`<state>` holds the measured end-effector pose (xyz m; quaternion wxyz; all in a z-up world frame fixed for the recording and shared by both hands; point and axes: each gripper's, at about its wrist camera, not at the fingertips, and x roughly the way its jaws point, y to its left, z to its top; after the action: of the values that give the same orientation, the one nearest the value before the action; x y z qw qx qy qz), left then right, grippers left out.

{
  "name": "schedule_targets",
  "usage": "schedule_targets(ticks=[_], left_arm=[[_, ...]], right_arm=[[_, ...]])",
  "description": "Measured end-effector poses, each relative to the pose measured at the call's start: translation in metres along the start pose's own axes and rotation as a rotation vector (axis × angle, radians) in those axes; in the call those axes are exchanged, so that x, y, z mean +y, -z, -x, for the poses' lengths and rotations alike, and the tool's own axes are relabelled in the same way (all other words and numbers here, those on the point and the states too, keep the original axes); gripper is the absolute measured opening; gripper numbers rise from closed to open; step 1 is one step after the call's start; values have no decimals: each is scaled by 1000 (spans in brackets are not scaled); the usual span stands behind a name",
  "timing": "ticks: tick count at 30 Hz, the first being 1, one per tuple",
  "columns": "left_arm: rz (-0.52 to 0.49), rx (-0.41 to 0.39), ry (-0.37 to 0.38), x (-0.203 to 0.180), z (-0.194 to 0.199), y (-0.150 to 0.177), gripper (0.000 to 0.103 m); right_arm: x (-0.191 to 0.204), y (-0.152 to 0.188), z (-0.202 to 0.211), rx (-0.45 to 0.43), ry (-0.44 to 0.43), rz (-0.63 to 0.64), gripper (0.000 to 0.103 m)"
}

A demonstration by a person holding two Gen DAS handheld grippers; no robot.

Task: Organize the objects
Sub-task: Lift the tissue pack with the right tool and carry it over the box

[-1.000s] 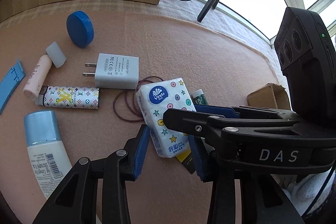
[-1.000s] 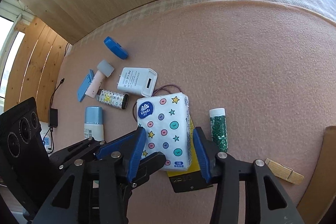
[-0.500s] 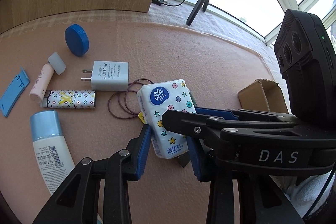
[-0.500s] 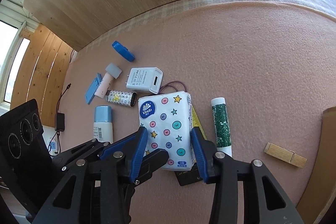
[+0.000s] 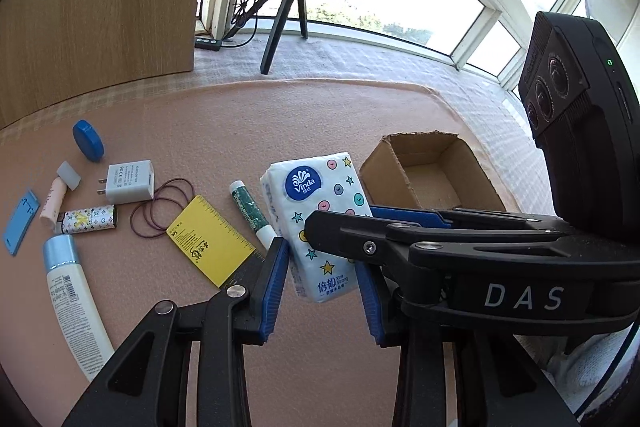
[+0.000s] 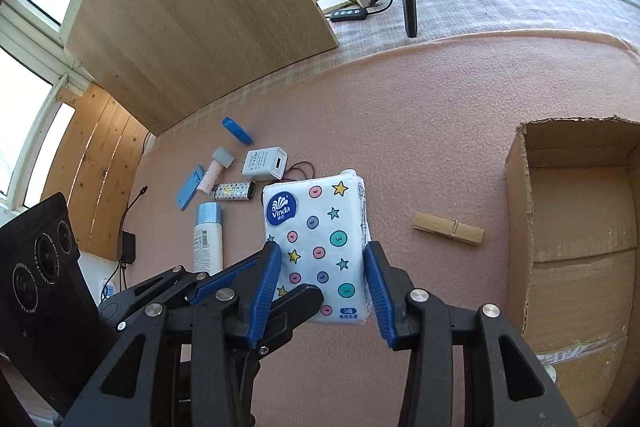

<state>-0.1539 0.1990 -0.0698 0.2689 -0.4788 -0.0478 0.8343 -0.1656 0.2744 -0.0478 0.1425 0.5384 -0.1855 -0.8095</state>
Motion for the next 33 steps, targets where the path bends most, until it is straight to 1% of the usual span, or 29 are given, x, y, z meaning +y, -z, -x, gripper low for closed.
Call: schedule_targets(ticks=[10, 15, 20, 25, 29, 33], left_arm=[[-109, 20, 76, -73, -18, -5, 37], [-143, 45, 128, -101, -35, -6, 37], [-175, 71, 153, -127, -54, -13, 37], [-190, 97, 179, -146, -67, -16, 37], [-197, 121, 192, -153, -77, -16, 37], [-209, 127, 198, -157, -82, -19, 37]], right_arm=[[-45, 17, 54, -88, 75, -49, 40], [-72, 23, 71, -111, 116, -93, 40], [-94, 26, 84, -139, 154, -127, 40], [-116, 28, 94, -155, 167, -164, 40], [-129, 30, 97, -149, 166, -186, 40], [-136, 32, 100, -151, 173, -191, 40]])
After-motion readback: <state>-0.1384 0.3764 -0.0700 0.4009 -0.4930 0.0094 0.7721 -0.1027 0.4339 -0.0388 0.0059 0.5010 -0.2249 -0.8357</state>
